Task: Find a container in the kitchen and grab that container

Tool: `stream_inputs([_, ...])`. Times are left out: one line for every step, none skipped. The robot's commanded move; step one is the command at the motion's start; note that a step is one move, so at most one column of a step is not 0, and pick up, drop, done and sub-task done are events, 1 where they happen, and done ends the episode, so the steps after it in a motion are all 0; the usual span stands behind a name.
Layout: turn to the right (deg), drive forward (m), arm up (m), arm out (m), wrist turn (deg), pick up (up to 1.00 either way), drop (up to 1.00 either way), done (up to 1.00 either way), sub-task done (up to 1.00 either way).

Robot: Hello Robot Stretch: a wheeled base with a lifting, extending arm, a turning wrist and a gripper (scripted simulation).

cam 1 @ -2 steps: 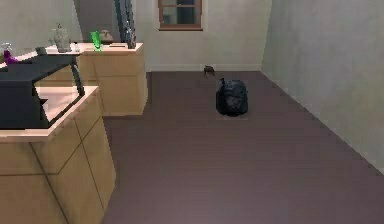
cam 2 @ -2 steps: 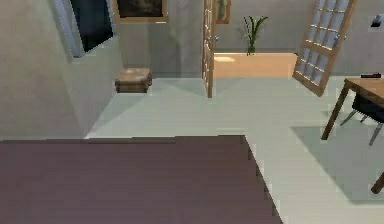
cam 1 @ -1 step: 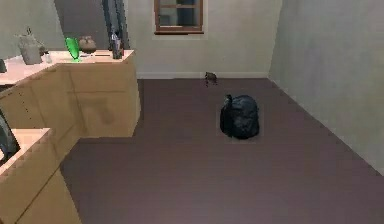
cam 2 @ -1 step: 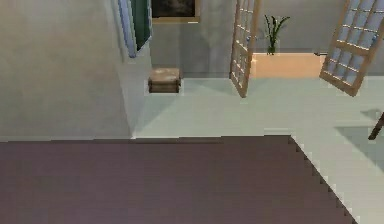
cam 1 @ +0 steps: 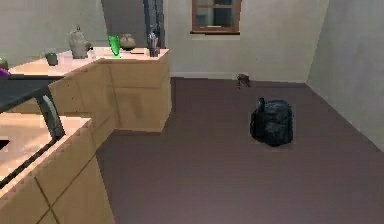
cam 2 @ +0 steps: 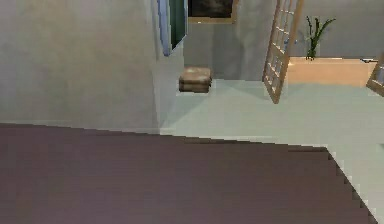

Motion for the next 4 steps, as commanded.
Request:
stream_inputs([0.0,1.0,0.0,0.0,0.0,0.0,0.0,0.0,0.0])
stream_inputs([0.0,0.15,0.0,0.0,0.0,0.0,0.0,0.0,0.0])
stream_inputs([-45.0,0.0,0.0,0.0,0.0,0.0,0.0,0.0,0.0])
stream_inputs([-45.0,0.0,0.0,0.0,0.0,0.0,0.0,0.0,0.0])
